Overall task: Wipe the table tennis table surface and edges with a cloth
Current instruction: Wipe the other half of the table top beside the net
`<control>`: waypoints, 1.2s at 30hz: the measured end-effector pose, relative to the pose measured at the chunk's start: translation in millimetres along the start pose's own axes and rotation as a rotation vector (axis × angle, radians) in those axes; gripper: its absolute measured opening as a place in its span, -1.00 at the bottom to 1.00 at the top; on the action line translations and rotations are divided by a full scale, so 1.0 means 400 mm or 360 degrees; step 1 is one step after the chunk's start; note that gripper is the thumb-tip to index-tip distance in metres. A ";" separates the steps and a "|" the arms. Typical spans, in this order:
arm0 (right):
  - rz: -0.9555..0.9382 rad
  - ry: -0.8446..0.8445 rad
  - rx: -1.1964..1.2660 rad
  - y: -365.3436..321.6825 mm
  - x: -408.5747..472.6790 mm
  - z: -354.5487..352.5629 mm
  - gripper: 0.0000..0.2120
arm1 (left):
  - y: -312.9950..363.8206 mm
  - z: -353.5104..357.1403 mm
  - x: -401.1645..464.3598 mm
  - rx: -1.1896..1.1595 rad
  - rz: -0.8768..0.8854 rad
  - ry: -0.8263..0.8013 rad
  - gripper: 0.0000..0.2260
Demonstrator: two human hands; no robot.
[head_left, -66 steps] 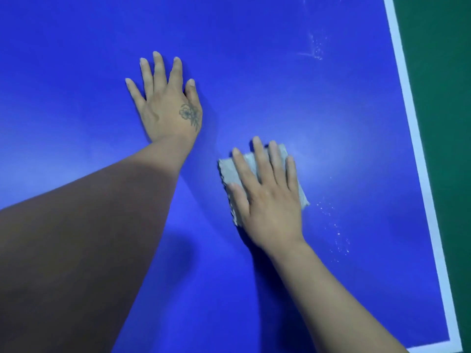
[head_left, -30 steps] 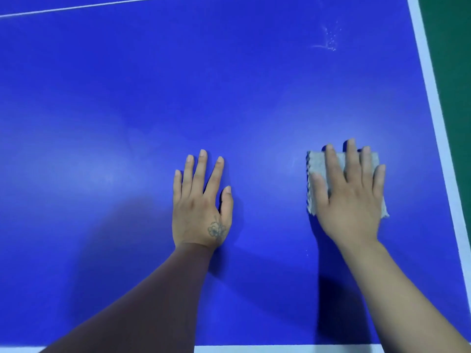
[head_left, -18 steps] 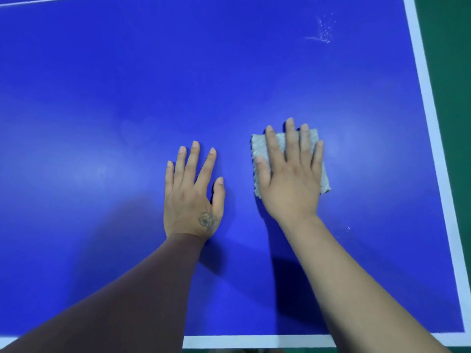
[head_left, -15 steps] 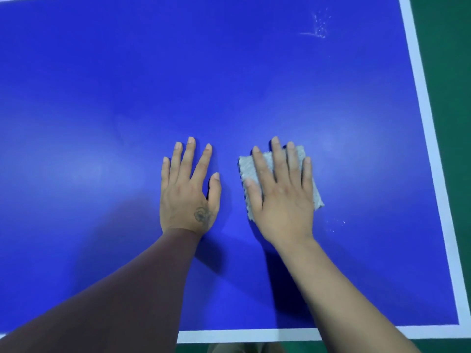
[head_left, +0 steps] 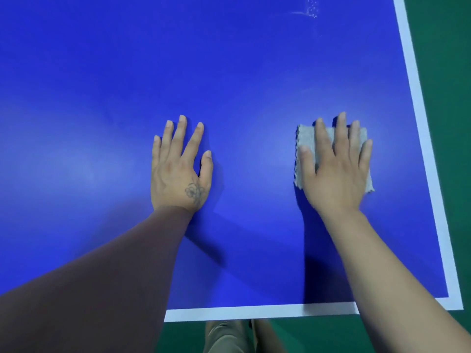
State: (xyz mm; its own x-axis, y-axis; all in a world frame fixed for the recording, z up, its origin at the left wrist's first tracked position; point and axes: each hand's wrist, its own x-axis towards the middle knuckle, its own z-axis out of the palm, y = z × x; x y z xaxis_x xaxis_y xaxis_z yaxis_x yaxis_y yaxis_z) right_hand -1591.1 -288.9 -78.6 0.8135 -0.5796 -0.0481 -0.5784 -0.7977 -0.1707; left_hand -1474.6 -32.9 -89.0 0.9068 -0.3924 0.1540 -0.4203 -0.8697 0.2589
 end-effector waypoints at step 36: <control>-0.0240 -0.0112 0.0059 -0.064 -0.296 0.015 -0.41 | 0.169 -0.018 -0.027 0.0133 0.0035 -0.0055 -0.44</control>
State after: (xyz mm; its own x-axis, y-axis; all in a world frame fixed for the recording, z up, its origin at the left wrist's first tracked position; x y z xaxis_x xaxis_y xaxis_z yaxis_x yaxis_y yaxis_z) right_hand -1672.1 -198.9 -74.6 0.8940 -0.4394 -0.0880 -0.4477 -0.8673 -0.2176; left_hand -1513.1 -85.3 -66.5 0.8985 -0.4206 0.1254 -0.4374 -0.8820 0.1753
